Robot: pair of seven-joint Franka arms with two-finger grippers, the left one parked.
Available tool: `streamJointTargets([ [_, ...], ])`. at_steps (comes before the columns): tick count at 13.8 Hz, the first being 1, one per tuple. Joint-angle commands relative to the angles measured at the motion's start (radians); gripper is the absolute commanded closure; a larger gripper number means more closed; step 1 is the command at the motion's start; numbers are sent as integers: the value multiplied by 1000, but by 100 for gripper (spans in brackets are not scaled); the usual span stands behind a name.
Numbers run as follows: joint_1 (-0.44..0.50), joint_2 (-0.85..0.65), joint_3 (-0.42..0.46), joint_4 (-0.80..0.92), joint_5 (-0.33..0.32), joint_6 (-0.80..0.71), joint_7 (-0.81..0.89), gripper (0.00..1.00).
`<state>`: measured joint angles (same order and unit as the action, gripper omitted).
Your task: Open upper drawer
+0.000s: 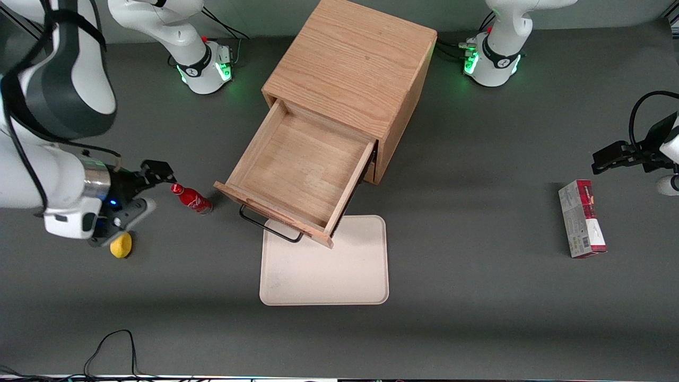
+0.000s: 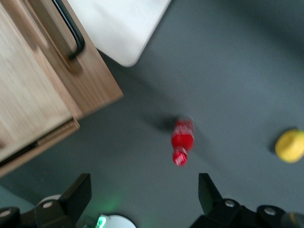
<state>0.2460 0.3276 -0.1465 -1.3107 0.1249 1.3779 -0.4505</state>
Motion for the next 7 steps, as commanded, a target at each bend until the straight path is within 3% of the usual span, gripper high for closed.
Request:
streamJointTargets([
  [1, 13, -145, -47, -171, -39, 18, 65, 0],
  [5, 16, -182, -61, -185, -106, 3, 199, 0],
  [7, 12, -197, -71, -183, -94, 24, 200, 0],
])
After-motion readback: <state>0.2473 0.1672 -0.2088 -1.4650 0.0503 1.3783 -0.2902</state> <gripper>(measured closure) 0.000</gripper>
